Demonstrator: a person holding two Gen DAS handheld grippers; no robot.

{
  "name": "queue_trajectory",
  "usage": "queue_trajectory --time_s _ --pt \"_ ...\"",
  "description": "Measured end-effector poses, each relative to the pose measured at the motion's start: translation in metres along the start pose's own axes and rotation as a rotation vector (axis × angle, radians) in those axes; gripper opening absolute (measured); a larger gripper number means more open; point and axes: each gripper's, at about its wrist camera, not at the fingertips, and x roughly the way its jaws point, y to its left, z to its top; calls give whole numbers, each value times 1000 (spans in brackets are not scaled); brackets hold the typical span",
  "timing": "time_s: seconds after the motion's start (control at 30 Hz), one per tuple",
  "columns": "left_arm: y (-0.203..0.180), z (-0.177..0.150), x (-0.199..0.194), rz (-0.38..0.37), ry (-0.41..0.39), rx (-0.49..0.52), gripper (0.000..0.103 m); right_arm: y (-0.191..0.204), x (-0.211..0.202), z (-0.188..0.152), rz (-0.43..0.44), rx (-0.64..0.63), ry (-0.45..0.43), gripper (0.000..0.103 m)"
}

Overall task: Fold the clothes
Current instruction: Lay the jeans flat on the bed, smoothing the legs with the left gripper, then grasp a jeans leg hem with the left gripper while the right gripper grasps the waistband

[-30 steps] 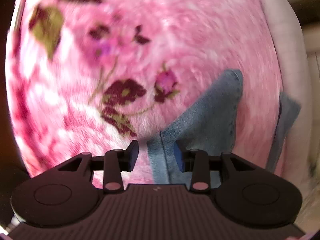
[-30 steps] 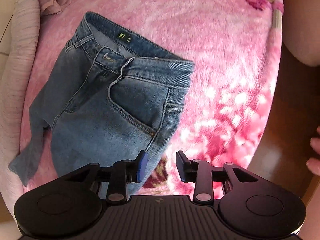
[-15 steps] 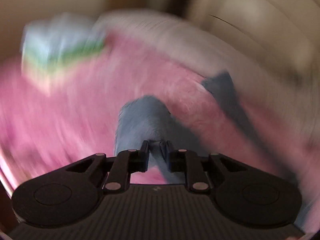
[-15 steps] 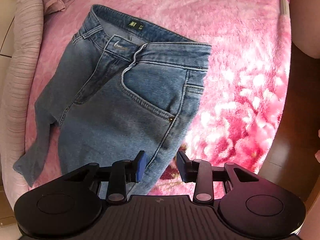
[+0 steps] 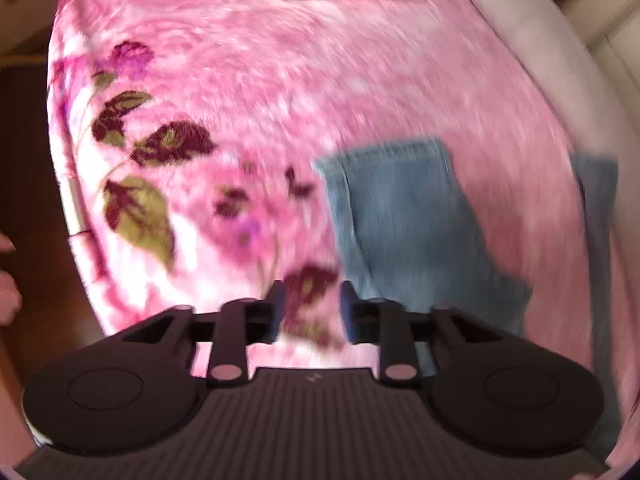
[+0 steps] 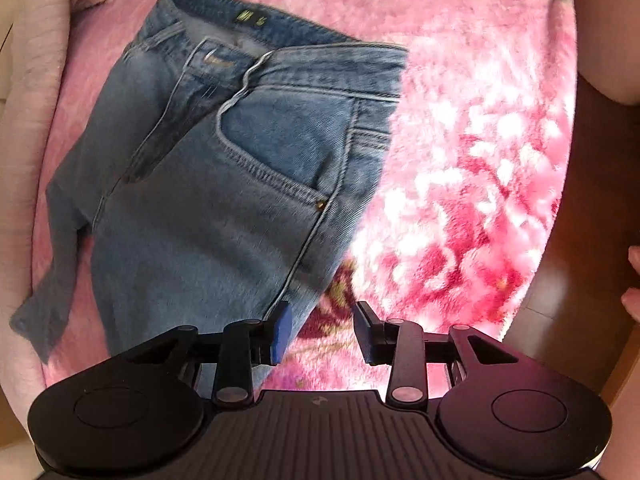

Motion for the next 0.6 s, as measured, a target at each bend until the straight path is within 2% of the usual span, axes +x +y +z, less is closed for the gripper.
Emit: queue_trajectory --time_s 0.1,0.27,0.33,0.37,0.43,0.53,0.57,0.6 --pt "16 18 14 -33 3 -165 30 -9 0 4 26 54 -27 40" --pt "4 40 56 -16 7 -141 29 -22 0 13 67 99 -80 43" --pt "-3 45 69 5 -1 -108 25 -28 1 18 77 108 -108 44" --pt "-9 46 68 14 -23 -66 17 -30 2 20 76 114 -120 44" --pt "-18 49 63 20 -63 28 7 -36 2 26 89 128 -157 44" --pt "-23 58 47 22 -125 106 8 -34 5 34 98 108 -193 44" --pt "-23 63 41 19 -141 114 8 -34 6 36 101 101 -205 36" --pt "-24 67 36 16 -156 123 8 -27 5 38 83 39 -206 17"
